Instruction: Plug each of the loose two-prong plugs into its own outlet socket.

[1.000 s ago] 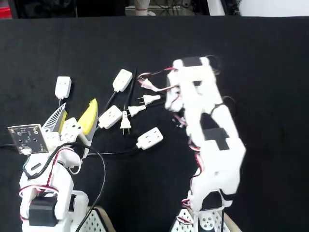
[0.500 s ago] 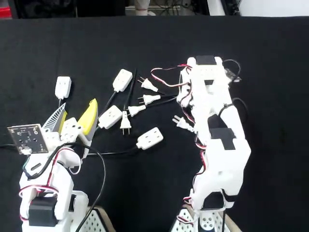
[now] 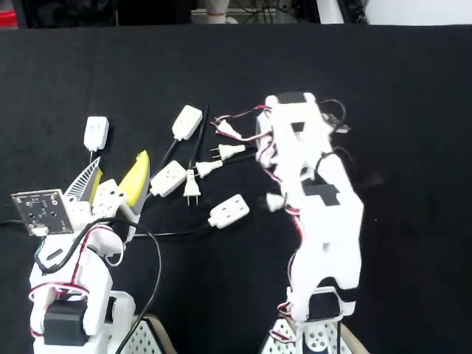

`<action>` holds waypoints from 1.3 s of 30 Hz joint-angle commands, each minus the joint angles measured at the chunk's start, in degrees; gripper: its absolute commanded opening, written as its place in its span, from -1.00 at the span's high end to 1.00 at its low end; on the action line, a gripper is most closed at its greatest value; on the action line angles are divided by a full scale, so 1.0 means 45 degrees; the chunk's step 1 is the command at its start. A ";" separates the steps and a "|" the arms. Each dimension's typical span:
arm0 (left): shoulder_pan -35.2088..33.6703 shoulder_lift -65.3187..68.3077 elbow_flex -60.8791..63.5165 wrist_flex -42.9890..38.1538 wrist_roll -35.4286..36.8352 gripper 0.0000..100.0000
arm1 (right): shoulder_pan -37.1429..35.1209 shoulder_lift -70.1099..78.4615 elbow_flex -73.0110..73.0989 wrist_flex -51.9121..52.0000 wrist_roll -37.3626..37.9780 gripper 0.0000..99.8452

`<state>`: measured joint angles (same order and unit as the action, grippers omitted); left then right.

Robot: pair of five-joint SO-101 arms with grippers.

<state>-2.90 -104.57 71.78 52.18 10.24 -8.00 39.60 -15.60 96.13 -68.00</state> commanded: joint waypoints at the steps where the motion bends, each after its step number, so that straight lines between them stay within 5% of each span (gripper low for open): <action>1: -0.0049 0.0039 -0.0088 -0.0332 -0.0078 0.47 | -0.0508 0.0244 -0.0928 0.0410 0.0274 0.46; 8: -0.0049 0.0039 -0.0088 -0.0332 -0.0078 0.47 | -0.0977 0.1358 -0.1553 0.0410 0.1817 0.88; 20: -0.0049 0.0039 -0.0068 -0.0332 -0.0098 0.47 | 0.0332 0.1475 -0.2374 0.1055 0.6447 0.97; 30: -0.0049 0.0039 0.0029 -0.0371 -0.0098 0.47 | 0.1231 0.1534 -0.2452 0.1074 1.8579 0.97; 39: -0.0049 0.0039 0.0029 -0.0371 -0.0098 0.47 | 0.1407 0.1475 -0.2100 0.1114 2.1685 0.90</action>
<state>-2.90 -104.57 72.40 51.74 10.24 -3.78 46.81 -24.40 99.30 27.47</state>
